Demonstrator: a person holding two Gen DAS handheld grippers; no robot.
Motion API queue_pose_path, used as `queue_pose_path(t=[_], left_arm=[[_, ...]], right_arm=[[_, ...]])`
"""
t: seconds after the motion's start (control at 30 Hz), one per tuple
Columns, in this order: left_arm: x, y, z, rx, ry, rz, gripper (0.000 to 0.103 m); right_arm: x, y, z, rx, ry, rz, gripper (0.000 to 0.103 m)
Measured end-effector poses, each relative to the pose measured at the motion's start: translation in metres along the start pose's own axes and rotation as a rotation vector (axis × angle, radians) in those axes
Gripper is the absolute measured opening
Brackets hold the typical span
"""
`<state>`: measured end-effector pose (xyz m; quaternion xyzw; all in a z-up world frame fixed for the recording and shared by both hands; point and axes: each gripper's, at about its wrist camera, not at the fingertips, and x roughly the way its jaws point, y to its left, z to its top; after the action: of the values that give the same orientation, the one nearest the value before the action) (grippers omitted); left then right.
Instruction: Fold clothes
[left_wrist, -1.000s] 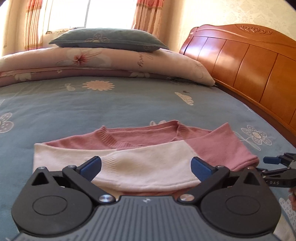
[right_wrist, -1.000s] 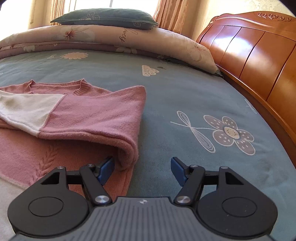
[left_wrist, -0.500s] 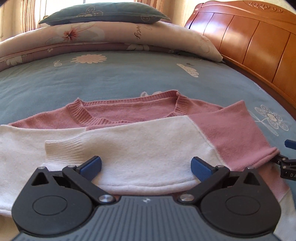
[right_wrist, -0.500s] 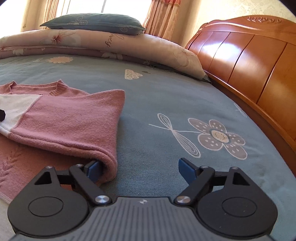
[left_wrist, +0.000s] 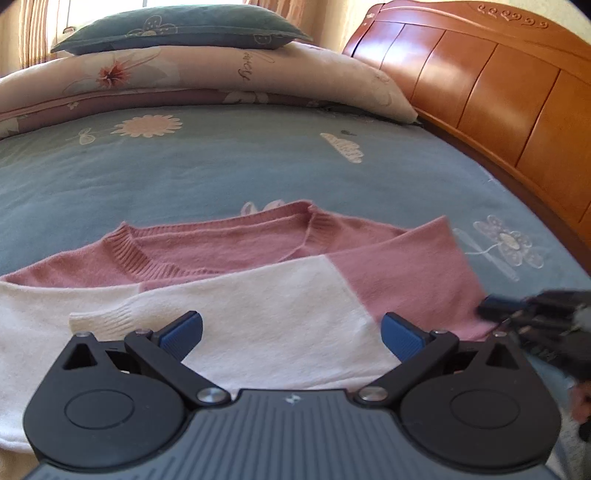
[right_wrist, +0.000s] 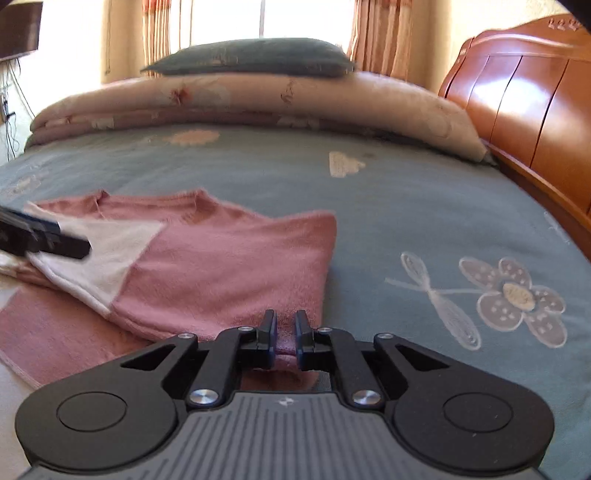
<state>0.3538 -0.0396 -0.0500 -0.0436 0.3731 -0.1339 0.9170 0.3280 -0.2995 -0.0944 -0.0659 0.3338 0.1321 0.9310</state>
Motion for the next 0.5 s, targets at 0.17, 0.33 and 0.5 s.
queue_pose_path(t=[0.17,0.33,0.5], left_arm=[[0.018,-0.044,0.052,-0.037,0.032,-0.240,0.102],[0.081,-0.099,0.081,-0.080,0.112,-0.450,0.102],[0.154,-0.117,0.084,-0.196,0.245,-0.509,0.101]], right_arm=[[-0.003,-0.003,-0.007,0.009,-0.026,0.022,0.012],[-0.005,-0.003,-0.010,0.009,-0.031,0.026,0.012],[-0.005,-0.002,-0.011,-0.004,-0.036,0.022,0.012]])
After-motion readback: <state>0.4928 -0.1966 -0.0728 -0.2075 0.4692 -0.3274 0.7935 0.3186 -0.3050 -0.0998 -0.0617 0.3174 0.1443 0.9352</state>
